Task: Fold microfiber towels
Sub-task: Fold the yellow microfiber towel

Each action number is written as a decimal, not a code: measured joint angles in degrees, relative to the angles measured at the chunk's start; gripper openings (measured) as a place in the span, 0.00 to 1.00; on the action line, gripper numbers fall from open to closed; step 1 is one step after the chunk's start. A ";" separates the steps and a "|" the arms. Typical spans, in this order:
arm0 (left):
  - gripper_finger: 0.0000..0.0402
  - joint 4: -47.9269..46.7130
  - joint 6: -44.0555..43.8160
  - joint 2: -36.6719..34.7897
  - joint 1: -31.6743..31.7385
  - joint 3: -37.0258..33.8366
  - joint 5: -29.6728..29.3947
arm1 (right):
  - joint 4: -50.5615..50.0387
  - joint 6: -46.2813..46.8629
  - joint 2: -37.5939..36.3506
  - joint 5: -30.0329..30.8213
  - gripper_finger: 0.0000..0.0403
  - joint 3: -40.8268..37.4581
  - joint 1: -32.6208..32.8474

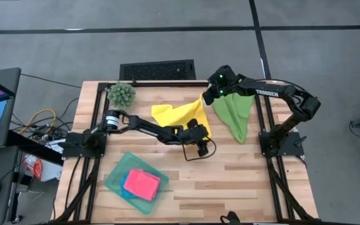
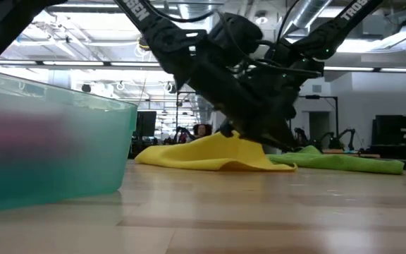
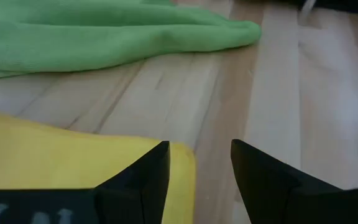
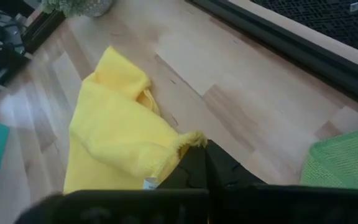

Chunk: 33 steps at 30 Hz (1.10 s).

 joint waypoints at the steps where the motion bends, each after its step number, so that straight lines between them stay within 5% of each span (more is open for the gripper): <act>1: 0.41 -0.50 -0.37 0.78 -0.25 0.77 -1.24 | -0.16 0.00 0.00 -0.01 0.00 0.00 0.00; 11: 0.41 -3.55 3.78 1.95 -0.97 2.45 -3.82 | -0.37 0.02 0.00 -0.01 0.00 -0.02 0.02; 26: 0.40 -7.36 -3.73 4.77 -0.43 3.83 -3.10 | -0.27 0.13 0.00 -0.02 0.00 -0.02 0.15; 33: 0.17 -11.27 -12.65 4.43 1.44 3.93 -3.80 | -0.64 0.17 0.00 -1.61 0.00 -0.02 0.16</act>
